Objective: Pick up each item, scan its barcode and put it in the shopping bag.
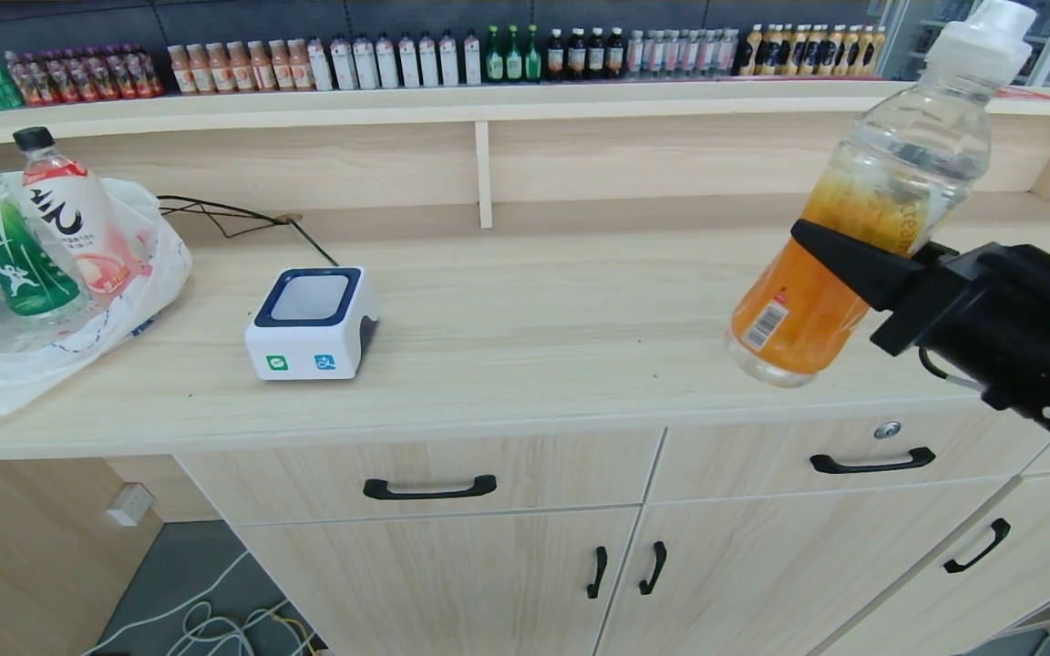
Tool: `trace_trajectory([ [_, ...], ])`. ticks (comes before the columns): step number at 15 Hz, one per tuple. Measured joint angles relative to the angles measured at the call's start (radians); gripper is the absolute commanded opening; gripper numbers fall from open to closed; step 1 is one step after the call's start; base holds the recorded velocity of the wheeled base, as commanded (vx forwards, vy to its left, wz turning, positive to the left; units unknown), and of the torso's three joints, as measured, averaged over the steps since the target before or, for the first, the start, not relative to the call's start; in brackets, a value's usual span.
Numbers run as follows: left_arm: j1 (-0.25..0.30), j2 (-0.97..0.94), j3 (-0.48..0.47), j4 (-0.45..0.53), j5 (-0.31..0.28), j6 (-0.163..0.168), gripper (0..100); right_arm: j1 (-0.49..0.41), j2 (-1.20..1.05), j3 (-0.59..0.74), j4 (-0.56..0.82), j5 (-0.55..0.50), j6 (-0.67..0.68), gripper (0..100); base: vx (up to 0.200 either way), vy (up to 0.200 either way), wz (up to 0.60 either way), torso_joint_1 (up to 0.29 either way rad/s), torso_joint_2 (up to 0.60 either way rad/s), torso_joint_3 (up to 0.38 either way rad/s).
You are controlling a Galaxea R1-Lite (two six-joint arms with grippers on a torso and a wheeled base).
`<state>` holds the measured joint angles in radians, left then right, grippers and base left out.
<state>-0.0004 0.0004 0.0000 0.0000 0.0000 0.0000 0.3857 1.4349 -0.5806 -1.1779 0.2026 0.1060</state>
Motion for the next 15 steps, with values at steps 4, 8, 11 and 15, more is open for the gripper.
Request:
trace_trajectory([
  [4,0.0,0.0,0.0,0.0,0.0,0.0,100,0.022,-0.041,0.07,-0.031,0.174,0.044,0,0.0,0.0,0.0,0.0,0.0,0.0],
  [8,0.0,0.0,0.0,0.0,0.0,0.0,100,0.097,-0.038,0.087,-0.108,0.236,0.145,0,0.0,0.0,0.0,0.0,0.0,0.0],
  [11,0.0,0.0,0.0,0.0,0.0,0.0,100,0.111,0.027,0.101,-0.289,0.34,0.19,0,0.0,0.0,0.0,0.0,0.0,0.0],
  [15,0.0,0.0,0.0,0.0,0.0,0.0,100,0.116,0.143,0.087,-0.391,0.441,0.274,0,0.0,0.0,0.0,0.0,0.0,0.0],
])
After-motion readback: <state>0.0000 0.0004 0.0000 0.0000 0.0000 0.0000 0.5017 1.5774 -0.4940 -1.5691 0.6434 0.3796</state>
